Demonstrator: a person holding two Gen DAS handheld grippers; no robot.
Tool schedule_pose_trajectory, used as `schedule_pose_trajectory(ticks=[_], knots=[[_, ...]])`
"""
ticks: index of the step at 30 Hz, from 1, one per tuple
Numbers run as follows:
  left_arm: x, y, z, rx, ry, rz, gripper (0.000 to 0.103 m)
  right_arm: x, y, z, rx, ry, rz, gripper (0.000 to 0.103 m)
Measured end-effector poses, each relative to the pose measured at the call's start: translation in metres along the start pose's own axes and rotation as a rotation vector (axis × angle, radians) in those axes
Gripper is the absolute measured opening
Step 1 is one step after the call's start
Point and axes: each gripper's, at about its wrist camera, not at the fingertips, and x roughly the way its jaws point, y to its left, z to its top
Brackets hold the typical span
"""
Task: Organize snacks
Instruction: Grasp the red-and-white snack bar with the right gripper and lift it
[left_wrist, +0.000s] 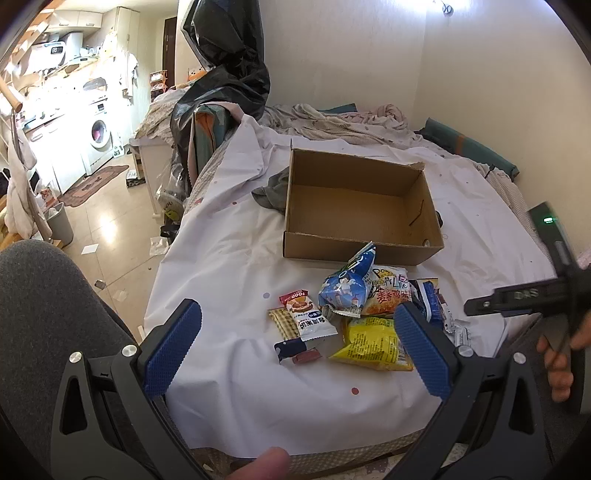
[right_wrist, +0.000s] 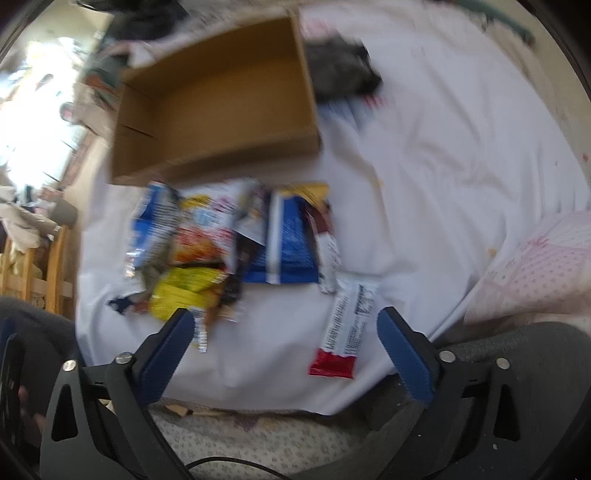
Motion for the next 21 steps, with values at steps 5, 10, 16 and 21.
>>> schedule_pose_trajectory(ticks=[5,10,16,21], knots=[[0.009,0.001,0.006,-0.011,0.033,0.002,0.103,0.053,-0.013,0.011,0.018,0.167,-0.120,0.077],[0.015,0.008,0.007,-0.051,0.062,0.007,0.103,0.082,-0.019,0.008,0.031,0.256,-0.170,0.064],[0.015,0.015,0.008,-0.082,0.070,-0.002,0.103,0.101,-0.024,-0.001,0.039,0.306,-0.208,0.045],[0.015,0.015,0.009,-0.080,0.072,-0.013,0.103,0.094,-0.020,-0.004,0.006,0.290,-0.227,0.032]])
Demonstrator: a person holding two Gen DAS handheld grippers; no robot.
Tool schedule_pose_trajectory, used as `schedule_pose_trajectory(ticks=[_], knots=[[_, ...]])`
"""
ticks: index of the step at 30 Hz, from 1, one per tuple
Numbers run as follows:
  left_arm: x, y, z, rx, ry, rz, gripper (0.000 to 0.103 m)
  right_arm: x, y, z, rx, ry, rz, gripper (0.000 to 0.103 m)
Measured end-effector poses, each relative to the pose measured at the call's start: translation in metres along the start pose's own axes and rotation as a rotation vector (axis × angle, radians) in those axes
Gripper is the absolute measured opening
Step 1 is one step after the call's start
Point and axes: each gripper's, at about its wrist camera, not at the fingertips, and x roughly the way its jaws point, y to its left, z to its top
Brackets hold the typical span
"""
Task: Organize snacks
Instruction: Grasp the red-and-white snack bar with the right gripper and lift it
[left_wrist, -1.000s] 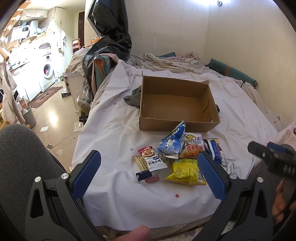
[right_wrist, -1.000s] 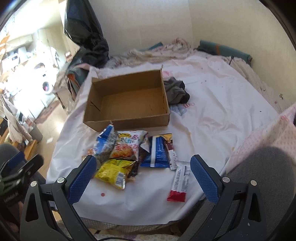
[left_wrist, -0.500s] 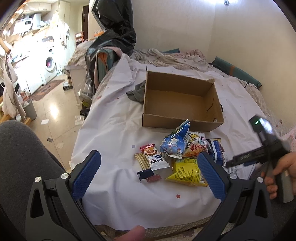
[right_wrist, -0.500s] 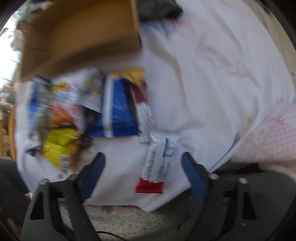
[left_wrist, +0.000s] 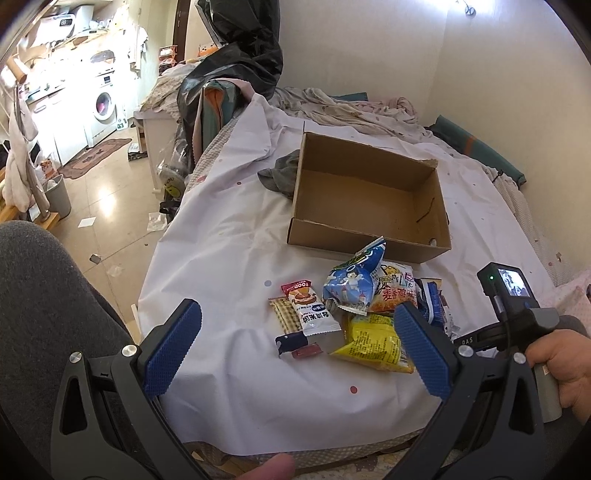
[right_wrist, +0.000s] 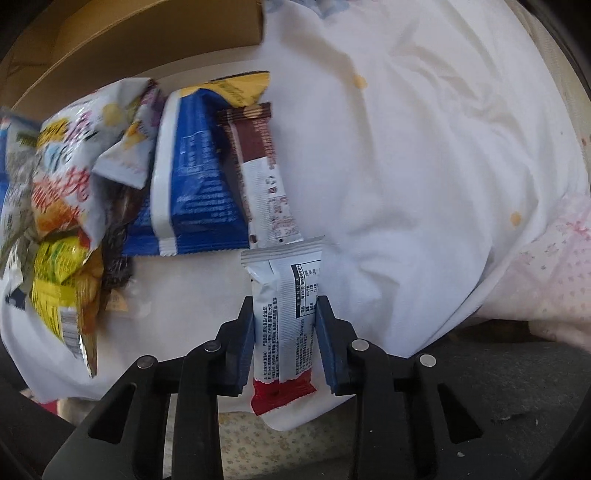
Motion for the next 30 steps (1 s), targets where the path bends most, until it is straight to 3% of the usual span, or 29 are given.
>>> schedule_pose_trajectory(ticks=[6,14,23,27,30], knots=[[0.008,0.001,0.003,-0.005,0.037,0.001,0.103,-0.039,0.000,-0.012,-0.021,-0.073,0.065,0.032],[0.028,-0.003,0.017,-0.001,0.098,0.037,0.103,-0.118,-0.025,-0.010,-0.037,-0.341,0.240,0.032],[0.052,0.001,0.054,-0.001,0.138,0.081,0.103,-0.129,0.001,0.003,-0.072,-0.531,0.365,0.032],[0.073,0.008,0.067,-0.018,0.191,0.075,0.103,-0.130,0.002,0.010,-0.087,-0.579,0.418,0.032],[0.089,0.015,0.071,-0.042,0.230,0.077,0.096,-0.126,0.005,0.017,-0.083,-0.580,0.450,0.032]])
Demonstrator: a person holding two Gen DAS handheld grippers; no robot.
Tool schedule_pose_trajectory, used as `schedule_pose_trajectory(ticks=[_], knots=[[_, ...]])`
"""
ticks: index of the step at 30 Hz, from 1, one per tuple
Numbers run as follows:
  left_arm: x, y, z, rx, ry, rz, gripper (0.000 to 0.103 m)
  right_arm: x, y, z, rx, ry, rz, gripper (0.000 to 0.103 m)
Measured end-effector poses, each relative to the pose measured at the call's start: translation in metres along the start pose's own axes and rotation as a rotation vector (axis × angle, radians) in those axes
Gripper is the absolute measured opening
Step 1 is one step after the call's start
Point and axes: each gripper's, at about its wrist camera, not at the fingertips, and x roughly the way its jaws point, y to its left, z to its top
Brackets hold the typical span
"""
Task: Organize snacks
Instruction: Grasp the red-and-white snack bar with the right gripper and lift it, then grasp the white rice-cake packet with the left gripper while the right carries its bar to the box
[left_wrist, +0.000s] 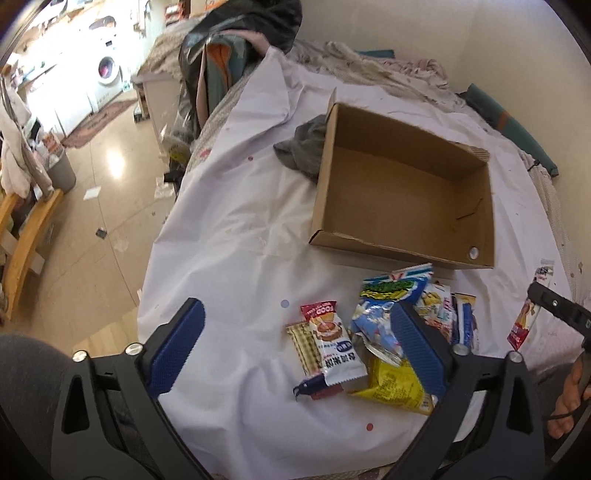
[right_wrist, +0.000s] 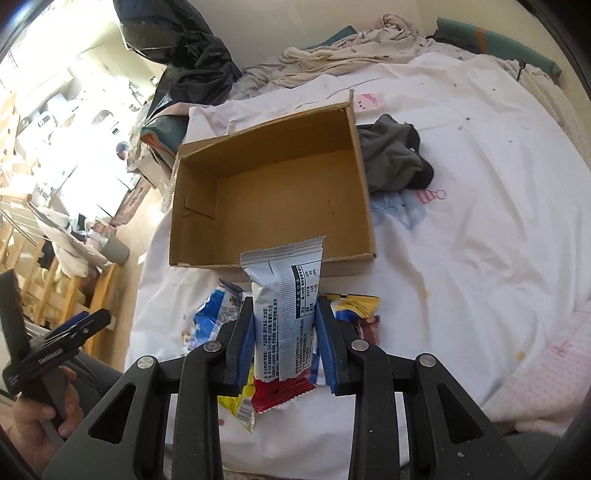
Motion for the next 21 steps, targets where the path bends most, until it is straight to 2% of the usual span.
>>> schedule_pose_trajectory(ticks=[4,9,11,13,18,21], knots=[[0.036,0.007,-0.001,-0.051,0.134,-0.023,0.079,0.015,-0.003,-0.001,0.025,0.011,0.039,0.032],[0.070,-0.001,-0.013,-0.064,0.242,-0.042,0.075,0.030,-0.007,-0.006,0.052,0.043,0.043,0.032],[0.088,-0.008,-0.016,-0.076,0.303,-0.057,0.062,0.031,-0.007,-0.005,0.059,0.041,0.057,0.032],[0.102,-0.012,-0.021,-0.097,0.350,-0.058,0.058,0.031,-0.007,-0.005,0.065,0.042,0.068,0.033],[0.128,-0.023,-0.025,-0.092,0.396,-0.032,0.054,0.035,-0.011,-0.006,0.077,0.053,0.071,0.033],[0.135,-0.026,-0.025,-0.090,0.410,-0.024,0.044,0.038,-0.014,-0.006,0.081,0.062,0.060,0.033]])
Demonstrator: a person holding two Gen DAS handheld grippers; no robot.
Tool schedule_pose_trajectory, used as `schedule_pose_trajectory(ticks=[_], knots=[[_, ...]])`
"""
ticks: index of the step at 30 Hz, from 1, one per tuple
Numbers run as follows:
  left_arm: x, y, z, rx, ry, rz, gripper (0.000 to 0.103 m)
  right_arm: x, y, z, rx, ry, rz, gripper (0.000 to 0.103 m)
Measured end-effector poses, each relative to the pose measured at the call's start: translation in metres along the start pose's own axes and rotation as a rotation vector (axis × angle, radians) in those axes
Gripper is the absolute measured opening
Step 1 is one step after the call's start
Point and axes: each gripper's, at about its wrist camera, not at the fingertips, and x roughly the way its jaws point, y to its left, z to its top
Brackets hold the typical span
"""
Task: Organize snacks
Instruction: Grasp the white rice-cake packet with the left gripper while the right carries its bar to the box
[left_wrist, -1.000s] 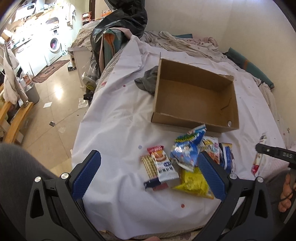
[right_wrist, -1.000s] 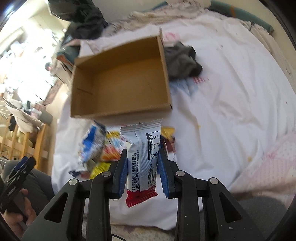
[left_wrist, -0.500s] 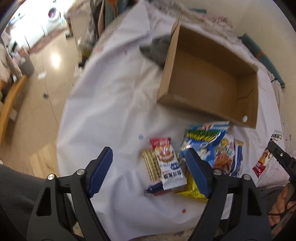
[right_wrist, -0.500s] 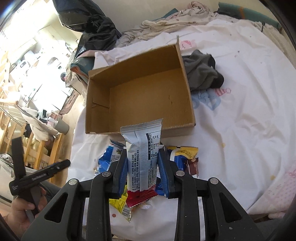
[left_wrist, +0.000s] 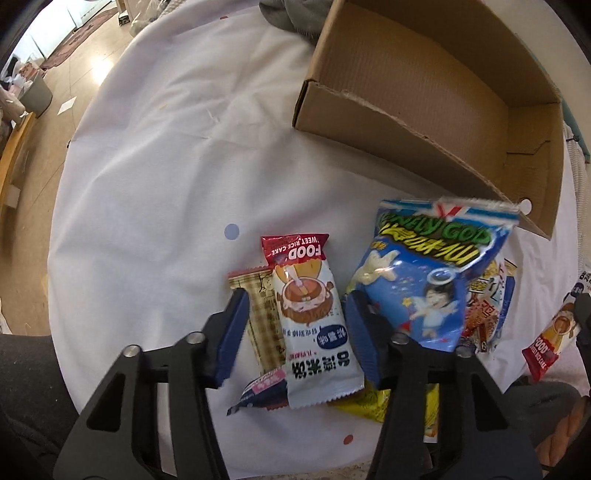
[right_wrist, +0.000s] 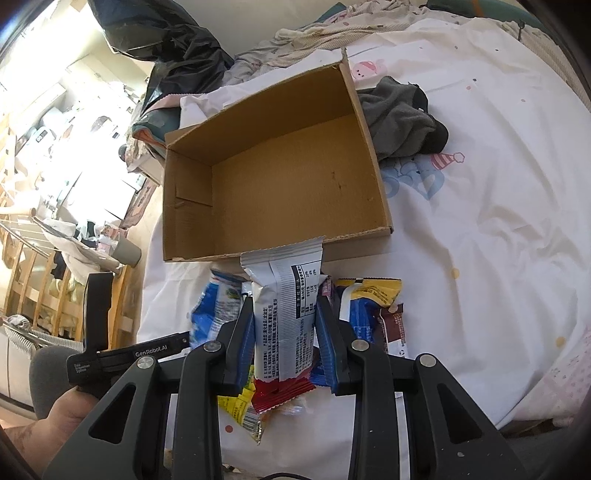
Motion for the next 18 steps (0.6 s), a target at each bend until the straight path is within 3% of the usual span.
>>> schedule_pose_trajectory(ticks=[4,10,18], knots=[[0.010,-0.003,-0.001,0.020,0.034,0.002,0.030,0.002,-0.002,0.001,0.013,0.009,-0.002,0.033],[-0.001,0.002,-0.005,0.022,0.004,-0.015,0.028,0.004,-0.001,0.002,0.015,0.014,0.000,0.033],[-0.069,0.004,0.004,0.043,-0.211,0.004,0.028,-0.010,-0.004,0.010,0.040,-0.052,0.066,0.033]])
